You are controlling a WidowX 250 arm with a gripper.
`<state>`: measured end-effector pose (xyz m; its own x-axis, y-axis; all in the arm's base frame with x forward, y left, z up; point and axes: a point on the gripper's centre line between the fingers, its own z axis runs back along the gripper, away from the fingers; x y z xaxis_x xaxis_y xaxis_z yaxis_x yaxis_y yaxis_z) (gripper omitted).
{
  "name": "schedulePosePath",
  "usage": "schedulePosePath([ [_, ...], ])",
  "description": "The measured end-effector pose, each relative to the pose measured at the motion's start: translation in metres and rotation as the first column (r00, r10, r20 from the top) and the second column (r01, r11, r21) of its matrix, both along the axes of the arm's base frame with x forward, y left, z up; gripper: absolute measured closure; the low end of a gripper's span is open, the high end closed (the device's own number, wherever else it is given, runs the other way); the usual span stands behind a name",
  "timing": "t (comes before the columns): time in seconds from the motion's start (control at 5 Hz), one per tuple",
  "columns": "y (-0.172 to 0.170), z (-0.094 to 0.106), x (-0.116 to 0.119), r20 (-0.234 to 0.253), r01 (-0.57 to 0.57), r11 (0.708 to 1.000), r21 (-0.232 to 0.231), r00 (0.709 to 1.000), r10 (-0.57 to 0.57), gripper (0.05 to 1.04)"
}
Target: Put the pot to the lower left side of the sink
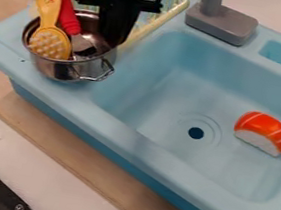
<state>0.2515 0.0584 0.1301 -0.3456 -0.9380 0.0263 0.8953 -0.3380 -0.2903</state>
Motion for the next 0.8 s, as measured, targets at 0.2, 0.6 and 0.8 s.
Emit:
schedulePosePath([
  [0.2,0.007,0.0,-0.001,-0.001,-0.006,1.0,0.009,1.0,0.006,1.028],
  [0.6,0.024,-0.002,0.006,0.075,0.003,1.0,-0.008,0.997,-0.003,1.028],
  [0.8,0.03,-0.003,0.007,0.089,0.011,1.0,0.002,0.996,-0.011,1.028],
])
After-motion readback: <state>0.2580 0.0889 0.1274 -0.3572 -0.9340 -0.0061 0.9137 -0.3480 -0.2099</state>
